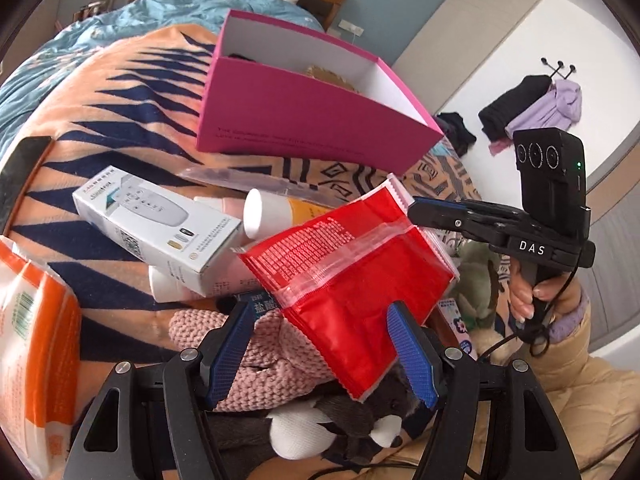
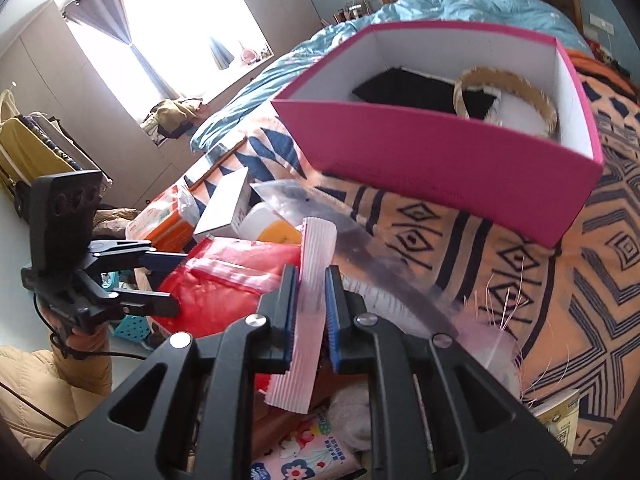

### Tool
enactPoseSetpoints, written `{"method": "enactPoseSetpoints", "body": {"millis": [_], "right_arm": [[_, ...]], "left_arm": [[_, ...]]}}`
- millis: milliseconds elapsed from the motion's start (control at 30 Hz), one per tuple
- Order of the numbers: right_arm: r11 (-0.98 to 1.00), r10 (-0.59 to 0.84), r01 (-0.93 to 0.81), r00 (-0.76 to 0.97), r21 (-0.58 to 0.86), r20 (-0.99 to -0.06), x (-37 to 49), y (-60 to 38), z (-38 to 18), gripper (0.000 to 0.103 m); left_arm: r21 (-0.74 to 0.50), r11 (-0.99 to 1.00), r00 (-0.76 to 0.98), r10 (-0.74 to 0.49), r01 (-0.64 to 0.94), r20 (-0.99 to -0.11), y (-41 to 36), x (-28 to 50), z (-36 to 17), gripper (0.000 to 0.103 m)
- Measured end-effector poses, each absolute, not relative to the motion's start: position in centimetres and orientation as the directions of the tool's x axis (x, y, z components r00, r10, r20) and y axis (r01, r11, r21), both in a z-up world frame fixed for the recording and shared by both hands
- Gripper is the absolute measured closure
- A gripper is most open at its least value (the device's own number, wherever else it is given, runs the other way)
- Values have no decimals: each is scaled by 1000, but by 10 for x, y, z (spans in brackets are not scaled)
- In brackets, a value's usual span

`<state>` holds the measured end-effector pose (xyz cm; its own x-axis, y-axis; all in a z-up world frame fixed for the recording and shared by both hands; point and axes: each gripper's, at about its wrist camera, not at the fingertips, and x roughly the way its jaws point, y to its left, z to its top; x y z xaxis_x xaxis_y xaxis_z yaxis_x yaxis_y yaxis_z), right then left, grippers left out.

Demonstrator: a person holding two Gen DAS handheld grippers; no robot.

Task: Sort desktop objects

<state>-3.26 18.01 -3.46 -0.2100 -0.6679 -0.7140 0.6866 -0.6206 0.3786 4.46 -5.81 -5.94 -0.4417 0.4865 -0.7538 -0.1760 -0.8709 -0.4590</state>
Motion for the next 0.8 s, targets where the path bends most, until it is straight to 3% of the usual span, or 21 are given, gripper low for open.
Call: {"method": "enactPoseSetpoints", "body": {"millis": [133,333,400,500,800], "right_arm": [[-610,-664,682,-163,404,-729,-35,183,-42,77],[-599,-662,681,-125,421,-739,-39,184,-50,77],[-585,-675,683,-113,437,-729,-38,185,-50,77],[-576,-679,698,-119,425,-725,-36,184,-49,79],[-568,-697,719,-163,400,-698,-29,187,-38,82]], "left_arm": [[-473,-868,-405,492,-153,-771,-57,40,-62,27],[-452,-878,-399,475,-157,-784,-50,38,-59,28],[-451,-877,-400,477,-163,-783,-48,40,-58,34],[-464,-869,-405,492,-173,-770,-47,39,-53,51],[-411,-896,-444,440,-165,-781,-44,30,-47,56]]}}
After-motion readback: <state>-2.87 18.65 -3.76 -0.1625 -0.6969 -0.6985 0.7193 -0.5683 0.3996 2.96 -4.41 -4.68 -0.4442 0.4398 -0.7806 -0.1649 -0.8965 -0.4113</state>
